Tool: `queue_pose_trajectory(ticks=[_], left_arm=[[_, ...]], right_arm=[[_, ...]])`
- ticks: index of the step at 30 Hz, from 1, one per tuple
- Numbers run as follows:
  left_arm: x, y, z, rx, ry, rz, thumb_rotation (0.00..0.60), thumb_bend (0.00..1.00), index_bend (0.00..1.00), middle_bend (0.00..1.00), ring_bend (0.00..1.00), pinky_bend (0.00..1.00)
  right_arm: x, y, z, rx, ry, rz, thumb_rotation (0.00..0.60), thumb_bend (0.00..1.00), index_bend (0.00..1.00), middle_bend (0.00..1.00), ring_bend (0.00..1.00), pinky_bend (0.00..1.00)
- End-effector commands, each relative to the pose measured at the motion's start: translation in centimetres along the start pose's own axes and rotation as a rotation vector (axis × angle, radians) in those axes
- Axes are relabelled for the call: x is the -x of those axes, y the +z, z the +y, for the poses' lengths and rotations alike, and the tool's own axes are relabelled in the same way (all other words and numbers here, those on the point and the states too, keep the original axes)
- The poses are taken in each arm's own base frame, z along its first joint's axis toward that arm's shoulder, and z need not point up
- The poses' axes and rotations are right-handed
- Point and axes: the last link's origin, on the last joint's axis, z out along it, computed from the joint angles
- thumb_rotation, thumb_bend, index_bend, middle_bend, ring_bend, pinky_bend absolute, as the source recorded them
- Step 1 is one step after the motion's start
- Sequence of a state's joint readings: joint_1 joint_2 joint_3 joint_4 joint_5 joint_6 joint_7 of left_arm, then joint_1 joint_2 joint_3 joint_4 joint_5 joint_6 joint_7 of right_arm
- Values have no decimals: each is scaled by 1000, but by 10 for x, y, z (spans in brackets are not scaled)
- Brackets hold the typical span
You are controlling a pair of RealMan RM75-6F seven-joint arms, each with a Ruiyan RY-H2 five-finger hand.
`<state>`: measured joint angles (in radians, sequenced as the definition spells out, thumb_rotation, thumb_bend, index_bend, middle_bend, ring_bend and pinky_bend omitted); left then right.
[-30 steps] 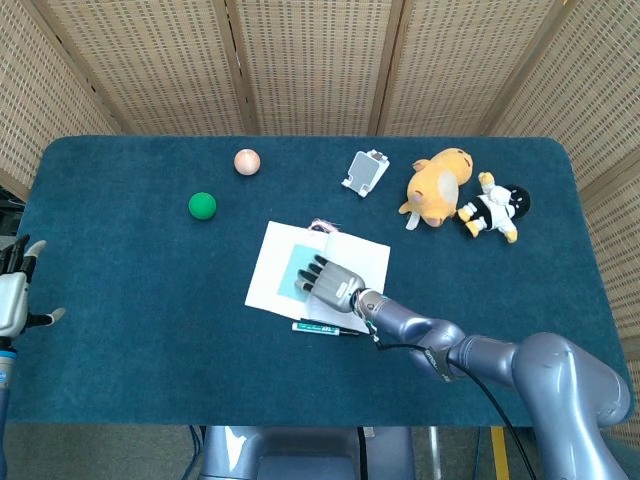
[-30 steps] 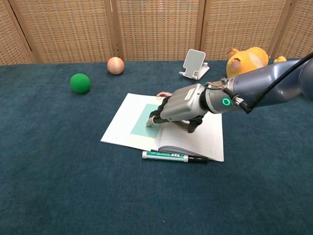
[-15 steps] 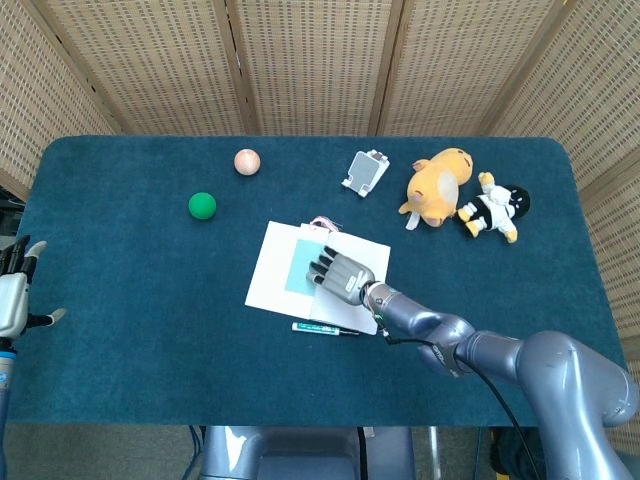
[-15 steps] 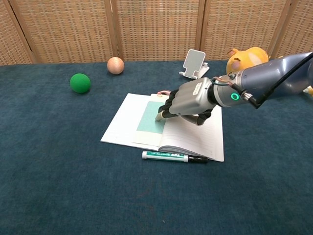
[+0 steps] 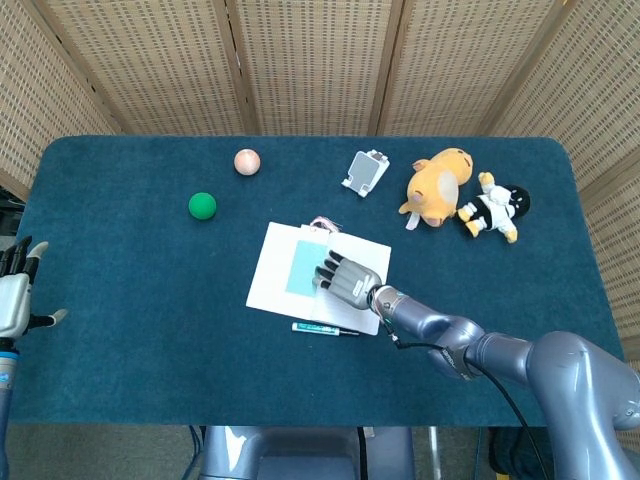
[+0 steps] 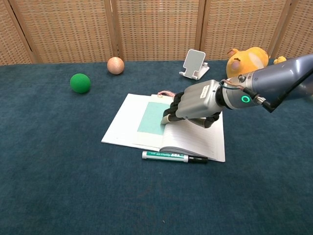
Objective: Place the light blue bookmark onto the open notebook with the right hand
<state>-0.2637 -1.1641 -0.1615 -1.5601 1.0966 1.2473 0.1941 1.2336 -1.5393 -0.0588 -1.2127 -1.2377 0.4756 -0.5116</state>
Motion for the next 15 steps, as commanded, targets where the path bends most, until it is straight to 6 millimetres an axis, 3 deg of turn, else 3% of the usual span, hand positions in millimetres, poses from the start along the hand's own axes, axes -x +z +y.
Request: queue_pose_trajectory(ticks=[1, 15], left_arm=[[0, 0, 0, 0, 0, 0, 600, 0, 0, 0, 0, 0], [0, 0, 0, 2, -1, -2, 600, 0, 0, 0, 0, 0]], right_arm=[[0, -1, -1, 0, -17, 17, 600, 1000, 0, 0, 0, 0], [-25, 0, 2, 26, 72, 108, 600, 1000, 0, 0, 0, 0]])
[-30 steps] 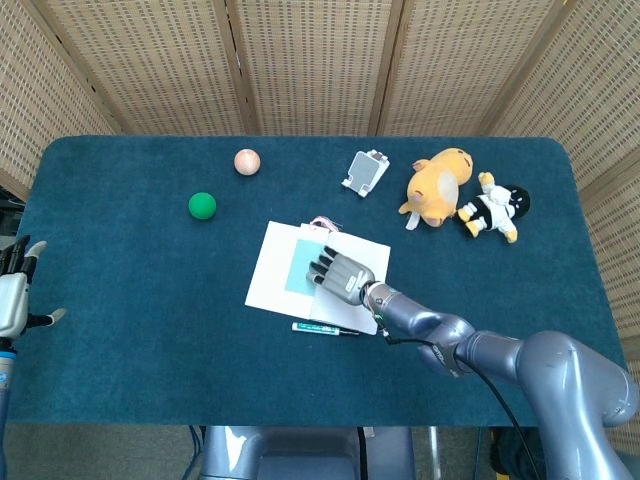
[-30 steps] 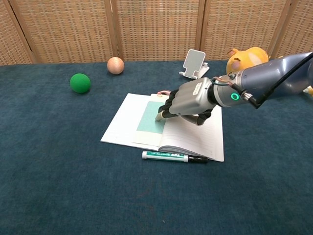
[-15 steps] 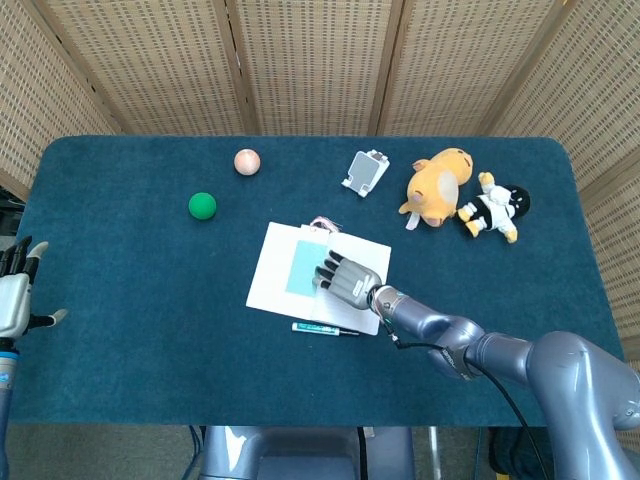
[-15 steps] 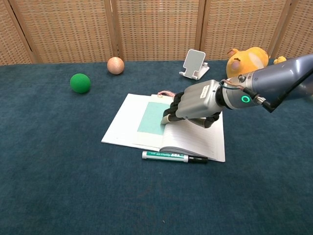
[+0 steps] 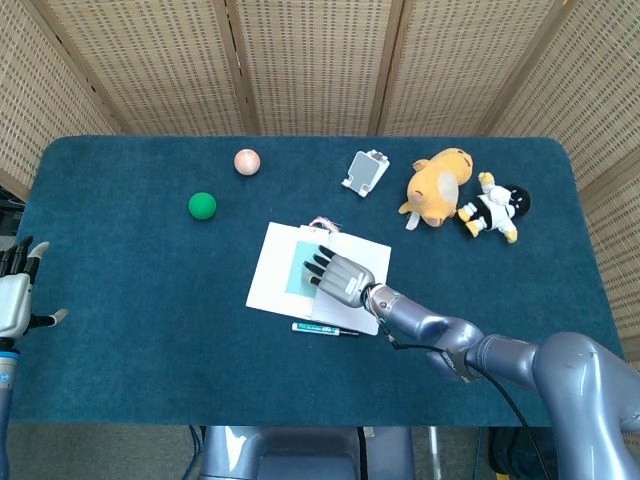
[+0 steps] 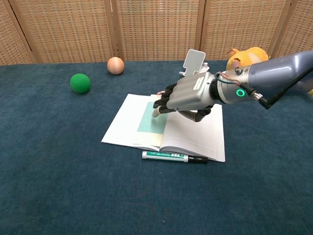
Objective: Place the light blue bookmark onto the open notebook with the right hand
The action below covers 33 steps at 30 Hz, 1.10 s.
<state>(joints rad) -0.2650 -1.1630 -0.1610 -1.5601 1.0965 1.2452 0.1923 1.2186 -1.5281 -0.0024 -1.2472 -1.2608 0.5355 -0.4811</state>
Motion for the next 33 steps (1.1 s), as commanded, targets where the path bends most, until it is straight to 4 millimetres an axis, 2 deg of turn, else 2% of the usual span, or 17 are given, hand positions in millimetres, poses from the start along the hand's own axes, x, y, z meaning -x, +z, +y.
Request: queue_pose_trajectory(ticks=[1, 7, 12, 33], left_arm=[[0, 0, 0, 2, 0, -1, 600, 0, 0, 0, 0, 0], [0, -1, 1, 3, -1, 2, 600, 0, 0, 0, 0, 0], [-1, -2, 0, 2, -5, 5, 600, 0, 0, 0, 0, 0], [-2, -2, 0, 7, -7, 5, 600, 0, 0, 0, 0, 0]], right_arm=[[-5, 3, 1, 9, 23, 12, 600, 1000, 0, 0, 0, 0], [-5, 17, -1, 34, 118, -22, 600, 1000, 0, 0, 0, 0], [-2, 23, -3, 46, 126, -47, 600, 1000, 0, 0, 0, 0], [9, 18, -17, 25, 38, -94, 600, 1000, 0, 0, 0, 0]])
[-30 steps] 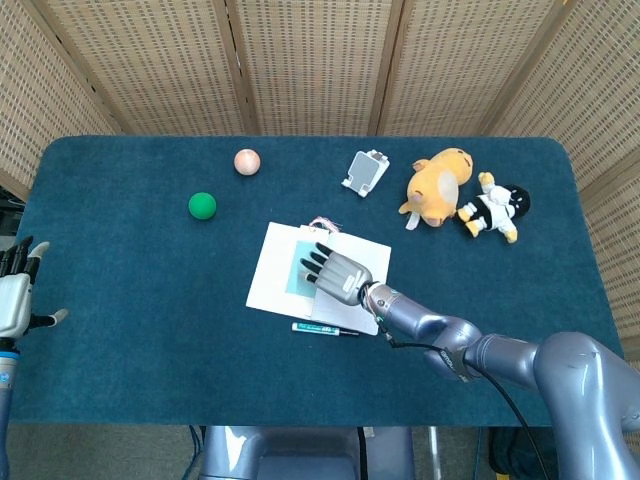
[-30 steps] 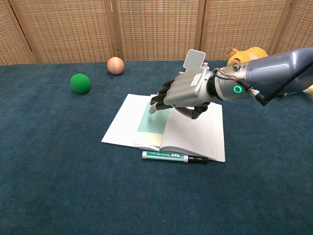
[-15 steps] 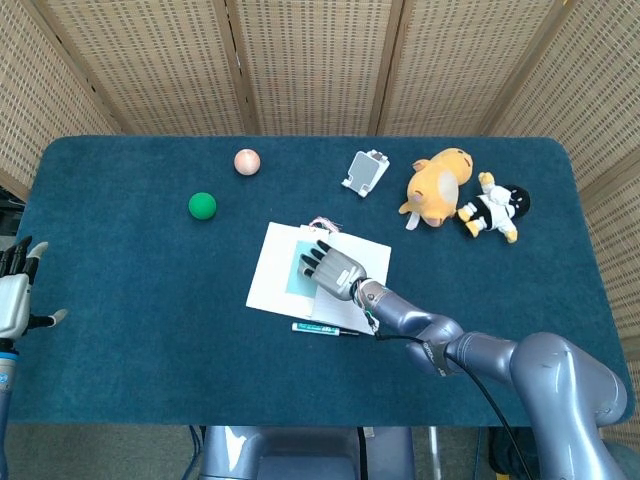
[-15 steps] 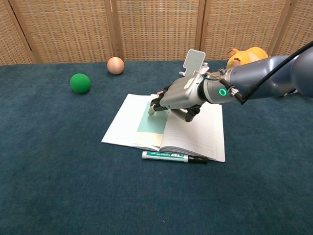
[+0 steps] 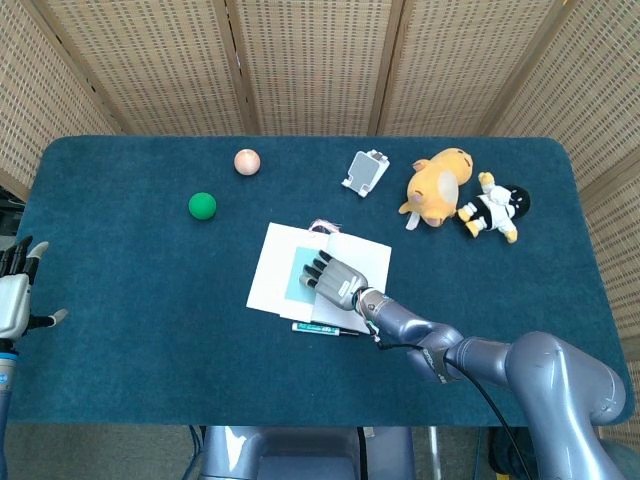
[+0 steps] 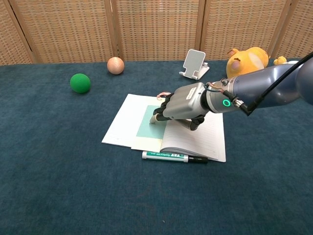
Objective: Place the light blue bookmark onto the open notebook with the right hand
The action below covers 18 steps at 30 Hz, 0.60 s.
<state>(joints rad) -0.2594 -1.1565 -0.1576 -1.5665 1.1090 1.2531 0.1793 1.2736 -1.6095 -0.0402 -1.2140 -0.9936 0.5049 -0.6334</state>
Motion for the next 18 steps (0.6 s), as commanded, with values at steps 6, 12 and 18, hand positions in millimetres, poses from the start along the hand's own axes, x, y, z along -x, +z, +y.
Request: queue_pose_trajectory(ticks=[6, 12, 18], left_arm=[[0, 0, 0, 0, -1, 0, 600, 0, 0, 0, 0, 0], [0, 0, 0, 2, 0, 0, 600, 0, 0, 0, 0, 0], [0, 0, 0, 2, 1, -1, 600, 0, 0, 0, 0, 0]], right_arm=[[0, 0, 2, 14, -7, -3, 600, 1000, 0, 0, 0, 0], [2, 0, 4, 22, -6, -9, 600, 1000, 0, 0, 0, 0], [2, -1, 3, 20, -10, -7, 600, 1000, 0, 0, 0, 0]])
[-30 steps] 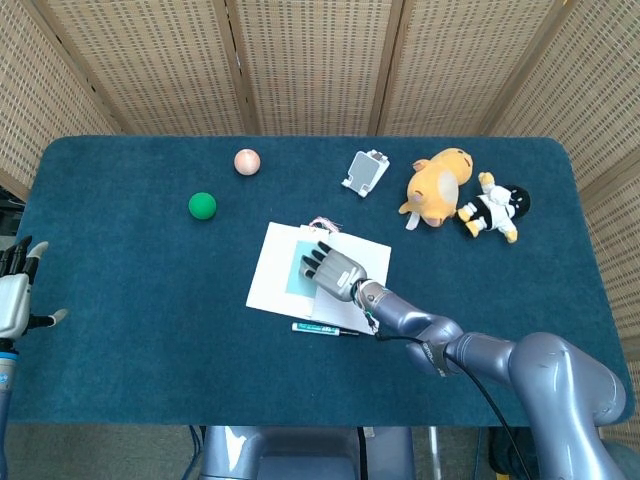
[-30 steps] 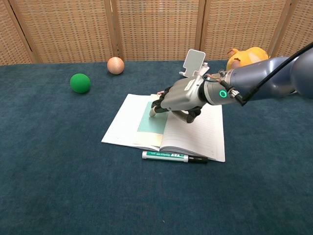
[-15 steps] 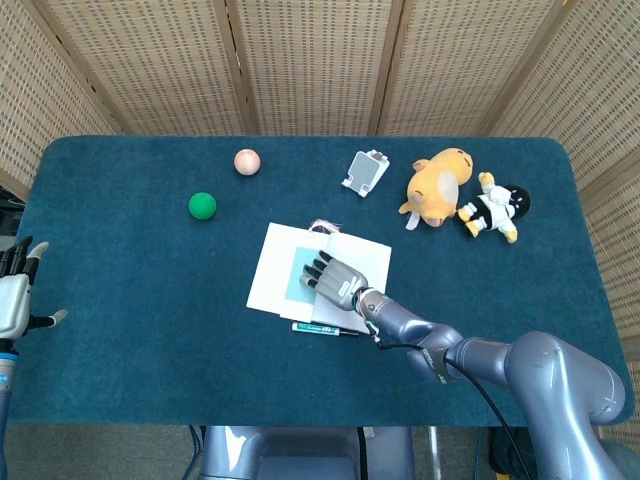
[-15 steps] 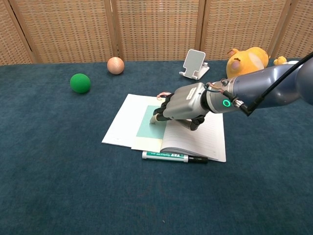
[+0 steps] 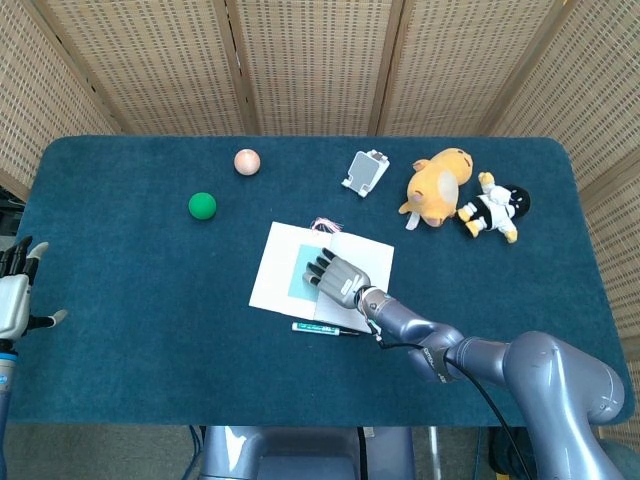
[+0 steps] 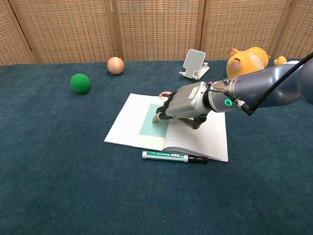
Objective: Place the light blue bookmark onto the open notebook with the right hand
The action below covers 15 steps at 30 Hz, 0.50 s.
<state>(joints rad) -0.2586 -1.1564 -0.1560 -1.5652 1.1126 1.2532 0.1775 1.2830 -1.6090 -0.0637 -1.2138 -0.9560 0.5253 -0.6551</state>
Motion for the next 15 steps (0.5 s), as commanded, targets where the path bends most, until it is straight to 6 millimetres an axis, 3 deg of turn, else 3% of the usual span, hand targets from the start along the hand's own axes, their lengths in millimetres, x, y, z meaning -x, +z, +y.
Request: queue_pose_trajectory(ticks=[1, 15], left_arm=[[0, 0, 0, 0, 0, 0, 600, 0, 0, 0, 0, 0], [0, 0, 0, 1, 1, -2, 600, 0, 0, 0, 0, 0]], right_arm=[[0, 0, 0, 2, 0, 2, 600, 1000, 0, 0, 0, 0], [-6, -2, 1, 8, 9, 29, 600, 1000, 0, 0, 0, 0]])
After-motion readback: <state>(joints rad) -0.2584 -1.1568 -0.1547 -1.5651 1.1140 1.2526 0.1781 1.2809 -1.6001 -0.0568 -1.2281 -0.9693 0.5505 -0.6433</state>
